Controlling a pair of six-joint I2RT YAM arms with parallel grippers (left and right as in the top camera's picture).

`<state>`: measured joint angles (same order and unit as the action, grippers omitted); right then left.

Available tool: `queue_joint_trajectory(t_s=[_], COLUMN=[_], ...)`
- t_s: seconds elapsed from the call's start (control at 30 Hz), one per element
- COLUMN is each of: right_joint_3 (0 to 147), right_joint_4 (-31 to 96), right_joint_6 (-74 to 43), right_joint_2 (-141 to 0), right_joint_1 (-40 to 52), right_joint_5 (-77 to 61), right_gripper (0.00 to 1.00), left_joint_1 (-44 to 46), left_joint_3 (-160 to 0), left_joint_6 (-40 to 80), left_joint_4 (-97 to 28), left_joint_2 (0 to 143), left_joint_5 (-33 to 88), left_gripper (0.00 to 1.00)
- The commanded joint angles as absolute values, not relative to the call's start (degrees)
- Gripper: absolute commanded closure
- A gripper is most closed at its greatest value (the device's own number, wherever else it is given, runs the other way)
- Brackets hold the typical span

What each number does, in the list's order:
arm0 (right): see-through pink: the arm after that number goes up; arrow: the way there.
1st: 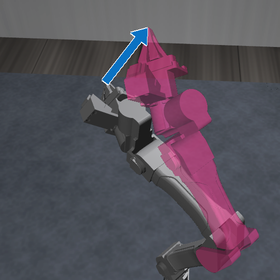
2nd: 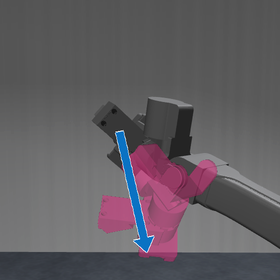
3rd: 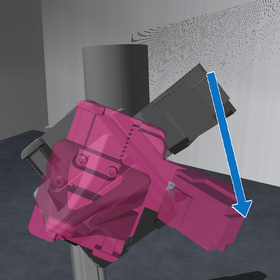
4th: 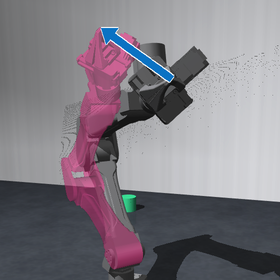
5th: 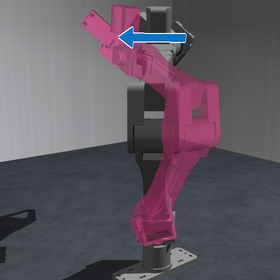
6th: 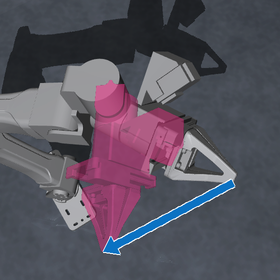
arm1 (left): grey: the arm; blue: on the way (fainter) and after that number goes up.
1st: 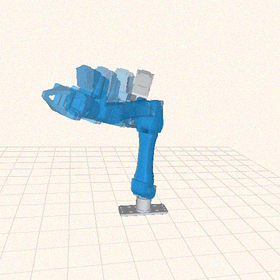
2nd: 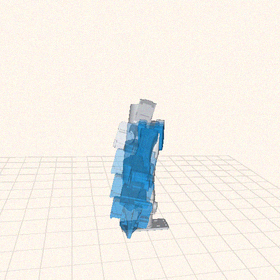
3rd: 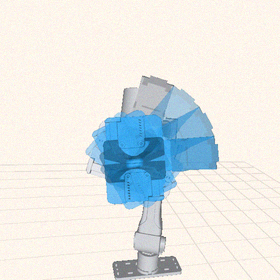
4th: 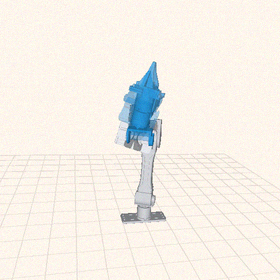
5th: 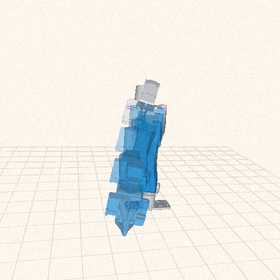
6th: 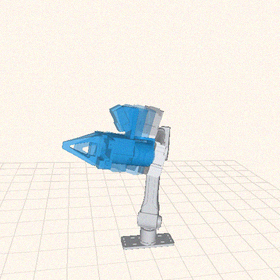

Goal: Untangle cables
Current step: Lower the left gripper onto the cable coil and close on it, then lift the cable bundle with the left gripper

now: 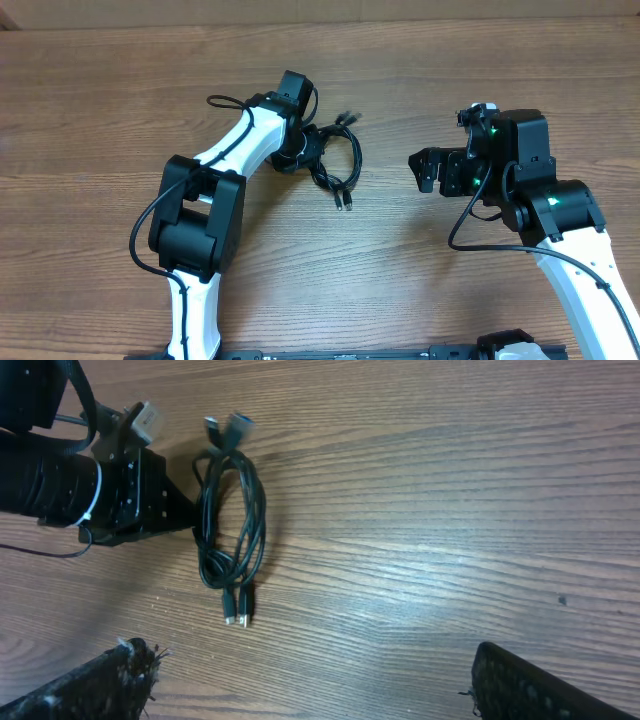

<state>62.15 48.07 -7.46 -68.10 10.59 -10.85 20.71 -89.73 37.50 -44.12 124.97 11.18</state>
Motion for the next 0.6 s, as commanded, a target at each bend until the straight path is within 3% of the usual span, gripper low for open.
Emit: queue_joint_trajectory(t_s=[0.0,0.27,0.57], right_joint_3=[63.81,63.81,63.81], right_joint_4=[48.03,47.68,46.04], right_joint_6=[-7.18,-7.20,-7.22], right_joint_2=[-67.68,-68.01,-70.13], right_joint_1=[10.81,10.81,10.81], right_joint_5=[-10.02,-8.47,-8.45], right_gripper=[0.00,0.00,0.12], left_joint_1=[21.10,17.50,15.66], left_joint_3=[-86.63,-95.88,-102.72], left_joint_6=[35.16,24.27,18.83], left_joint_4=[-44.82,-52.34,-56.05], left_joint_2=[133.12,125.29,113.14], left_joint_5=[10.44,25.91,41.01], left_gripper=[0.96,0.96,0.96])
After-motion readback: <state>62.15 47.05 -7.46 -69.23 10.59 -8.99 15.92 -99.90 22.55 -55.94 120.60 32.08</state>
